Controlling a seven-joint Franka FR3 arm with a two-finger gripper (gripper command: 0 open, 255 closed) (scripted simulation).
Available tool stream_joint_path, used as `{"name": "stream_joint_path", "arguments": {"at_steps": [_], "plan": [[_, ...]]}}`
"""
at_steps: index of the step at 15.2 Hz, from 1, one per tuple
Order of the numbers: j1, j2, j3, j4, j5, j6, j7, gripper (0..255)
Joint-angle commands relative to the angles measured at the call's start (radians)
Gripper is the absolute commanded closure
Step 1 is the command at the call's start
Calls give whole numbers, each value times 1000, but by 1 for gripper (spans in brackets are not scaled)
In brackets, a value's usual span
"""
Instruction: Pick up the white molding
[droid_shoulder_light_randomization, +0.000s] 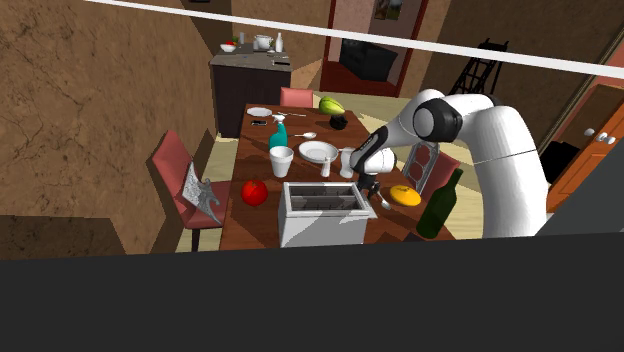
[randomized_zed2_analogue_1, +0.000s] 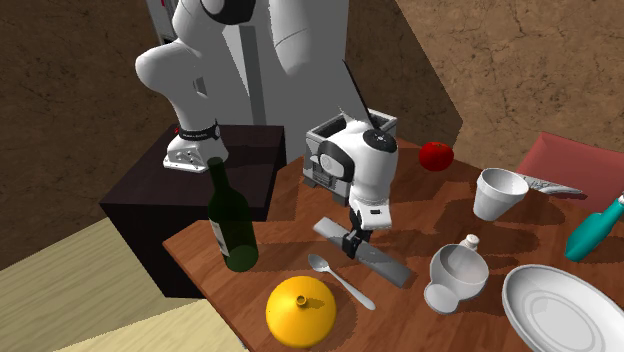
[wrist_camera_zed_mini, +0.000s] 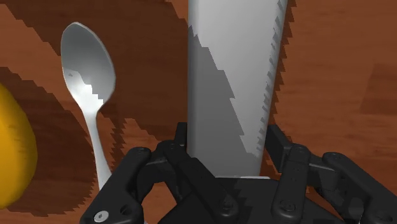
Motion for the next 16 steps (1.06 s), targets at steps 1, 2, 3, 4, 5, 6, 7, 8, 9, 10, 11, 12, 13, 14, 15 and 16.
{"name": "stream_joint_path", "arguments": {"at_steps": [1, 2, 3, 4, 5, 6, 7, 8, 9, 10, 11, 12, 13, 14, 15, 16], "plan": [[3, -17, -4, -6, -3, -11, 2, 255], [6, -29, -7, -10, -6, -19, 4, 255], [8, -41, -10, -14, -8, -27, 5, 255], [10, -53, -13, -18, -11, -34, 6, 255], [12, -64, -16, -22, -13, -42, 8, 255], [15, -76, -19, -26, -16, -50, 9, 255], [17, -87, -22, -29, -19, -58, 11, 255], [19, -98, -25, -32, -22, -66, 13, 255], [21, -109, -28, -35, -25, -74, 14, 255], [24, -120, -31, -38, -27, -83, 16, 255], [26, -131, -34, -41, -30, -91, 18, 255], [28, -142, -37, -43, -33, -100, 19, 255], [30, -153, -39, -45, -36, -108, 21, 255], [32, -164, -42, -47, -39, -117, 23, 255], [33, -165, -43, -47, -40, -118, 23, 255], [33, -165, -43, -47, -40, -118, 23, 255]]}}
